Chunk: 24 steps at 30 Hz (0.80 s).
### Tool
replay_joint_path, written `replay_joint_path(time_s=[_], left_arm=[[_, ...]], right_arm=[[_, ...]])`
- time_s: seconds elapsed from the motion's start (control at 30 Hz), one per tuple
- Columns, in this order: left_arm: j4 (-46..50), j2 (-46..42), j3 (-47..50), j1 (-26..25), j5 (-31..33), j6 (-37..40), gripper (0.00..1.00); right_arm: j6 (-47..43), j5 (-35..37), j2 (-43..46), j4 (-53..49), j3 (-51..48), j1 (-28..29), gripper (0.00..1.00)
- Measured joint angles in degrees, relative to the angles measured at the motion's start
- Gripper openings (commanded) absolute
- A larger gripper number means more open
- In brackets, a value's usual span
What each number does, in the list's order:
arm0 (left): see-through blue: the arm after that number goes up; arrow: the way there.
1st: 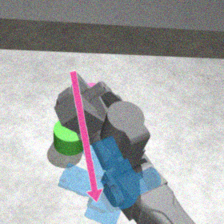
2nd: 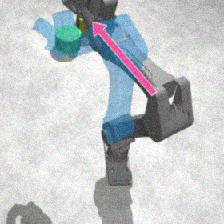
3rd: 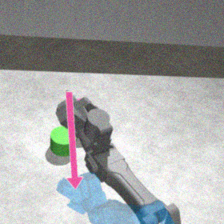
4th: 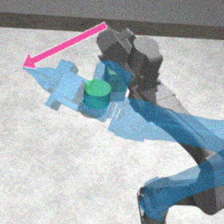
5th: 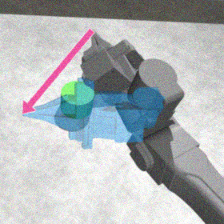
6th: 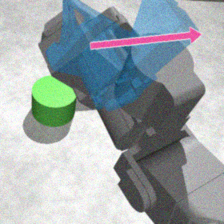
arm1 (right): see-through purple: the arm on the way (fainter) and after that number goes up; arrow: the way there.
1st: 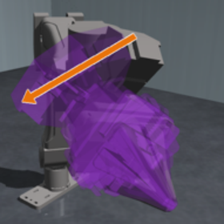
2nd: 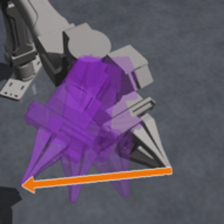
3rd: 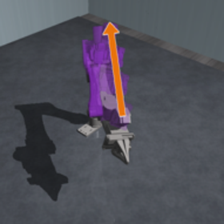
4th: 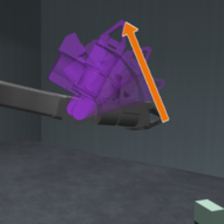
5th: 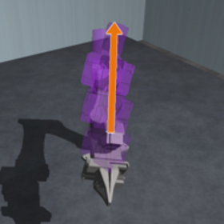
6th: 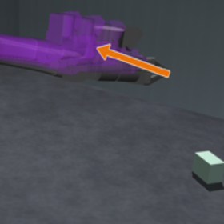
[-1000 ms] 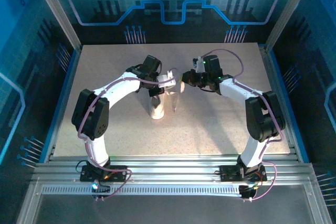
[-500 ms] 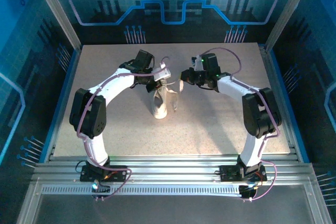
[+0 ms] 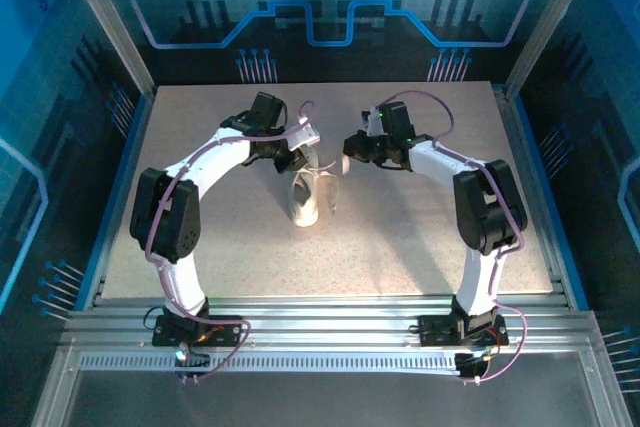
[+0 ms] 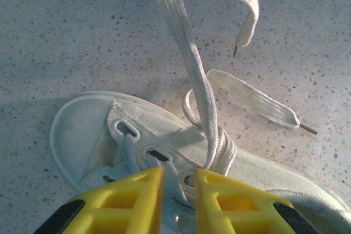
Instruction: Tie the shoes
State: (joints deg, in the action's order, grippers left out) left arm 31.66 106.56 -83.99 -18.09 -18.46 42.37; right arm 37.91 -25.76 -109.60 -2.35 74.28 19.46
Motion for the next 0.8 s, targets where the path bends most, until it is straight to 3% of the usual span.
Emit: replay_joint_path(time_s=[0.5,0.67,0.8], left_arm=[[6.29,0.63,-1.03,-2.69,3.08,8.83,0.29],[7.26,2.05,-1.16,-3.1,5.03,10.25,0.02],[7.08,2.1,-1.18,-3.32,5.62,10.25,0.0]], right_arm=[[-0.48,-0.17,-0.04,-1.09,0.11,0.0,0.0],[-0.48,-0.22,-0.04,-1.09,0.13,0.0,0.0],[-0.46,-0.44,-0.04,-1.07,0.11,0.0,0.0]])
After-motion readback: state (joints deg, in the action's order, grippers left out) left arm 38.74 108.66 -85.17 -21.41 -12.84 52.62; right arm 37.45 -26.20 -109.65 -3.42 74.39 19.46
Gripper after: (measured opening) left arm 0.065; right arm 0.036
